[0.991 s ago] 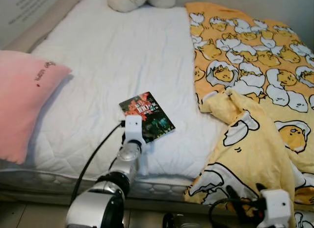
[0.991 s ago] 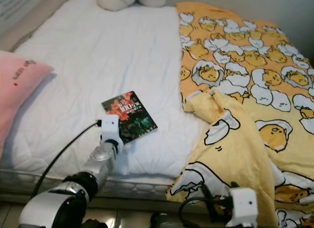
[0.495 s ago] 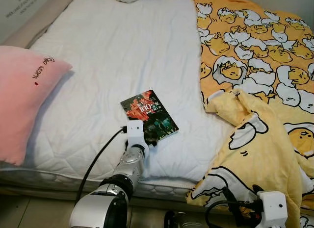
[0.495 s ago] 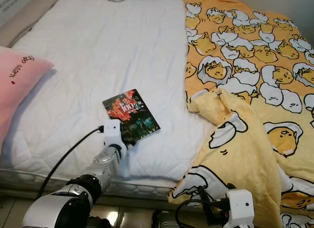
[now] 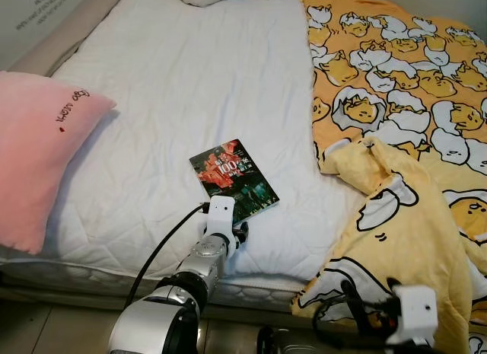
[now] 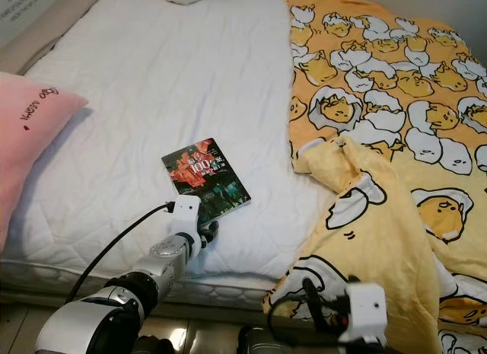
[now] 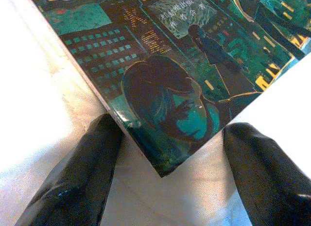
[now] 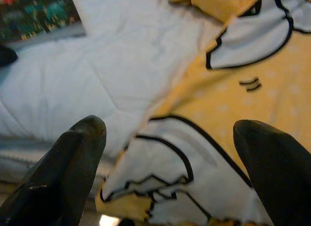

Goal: Clean up the room

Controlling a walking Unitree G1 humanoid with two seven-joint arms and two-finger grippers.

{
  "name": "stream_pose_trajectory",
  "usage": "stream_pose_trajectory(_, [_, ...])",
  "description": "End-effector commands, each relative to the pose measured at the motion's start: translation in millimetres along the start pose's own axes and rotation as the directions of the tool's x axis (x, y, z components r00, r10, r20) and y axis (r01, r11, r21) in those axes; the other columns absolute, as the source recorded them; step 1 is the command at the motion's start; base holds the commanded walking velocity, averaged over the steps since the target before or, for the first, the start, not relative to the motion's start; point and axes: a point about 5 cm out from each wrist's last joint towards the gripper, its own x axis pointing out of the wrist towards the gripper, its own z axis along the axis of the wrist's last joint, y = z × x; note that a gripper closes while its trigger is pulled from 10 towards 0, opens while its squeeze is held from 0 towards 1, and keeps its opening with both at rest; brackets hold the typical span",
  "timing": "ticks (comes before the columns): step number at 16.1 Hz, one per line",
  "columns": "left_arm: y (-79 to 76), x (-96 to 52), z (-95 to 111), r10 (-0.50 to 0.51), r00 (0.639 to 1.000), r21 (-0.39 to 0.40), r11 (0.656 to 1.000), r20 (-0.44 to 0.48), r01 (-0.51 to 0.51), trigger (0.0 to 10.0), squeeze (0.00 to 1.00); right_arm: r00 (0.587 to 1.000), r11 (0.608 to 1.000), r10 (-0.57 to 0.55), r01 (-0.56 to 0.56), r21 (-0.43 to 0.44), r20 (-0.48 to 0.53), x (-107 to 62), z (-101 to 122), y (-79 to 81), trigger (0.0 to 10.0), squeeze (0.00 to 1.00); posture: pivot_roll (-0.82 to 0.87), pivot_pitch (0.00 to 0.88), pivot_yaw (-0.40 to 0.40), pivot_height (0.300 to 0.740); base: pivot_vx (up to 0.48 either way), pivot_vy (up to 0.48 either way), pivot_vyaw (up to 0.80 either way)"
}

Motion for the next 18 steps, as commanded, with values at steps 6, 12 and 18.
stream_pose_trajectory(6, [12.2, -0.3, 0.2, 0.011, 1.000, -0.146, 0.989, -0.003, -0.011, 0.0, 0.00, 0.999, 1.000, -0.021, 0.020, -0.007, -0.039, 1.7, -6.9, -2.6, 10.0, 0.00, -0.17, 0.113, -0.076, 0.740, 0.000, 0.000, 0.00])
stream_pose_trajectory(12, [16.9, -1.5, 28.9, -0.054, 0.981, 0.006, 0.999, 0.187, 0.054, 0.0, 0.00, 1.000, 1.000, 0.008, -0.008, -0.016, 0.005, 28.9, 1.4, 0.3, 10.0, 0.00, -0.13, 0.016, -0.054, 0.740, 0.000, 0.000, 0.00])
stream_pose_trajectory(18, [60.8, -44.4, 40.3, -0.138, 0.874, 0.116, 0.989, 0.467, 0.094, 0.0, 0.00, 0.995, 0.998, 0.056, -0.057, 0.003, 0.081, 58.2, 14.6, 16.1, 10.0, 0.00, 0.01, 0.000, -0.038, 0.740, 0.000, 0.000, 0.00])
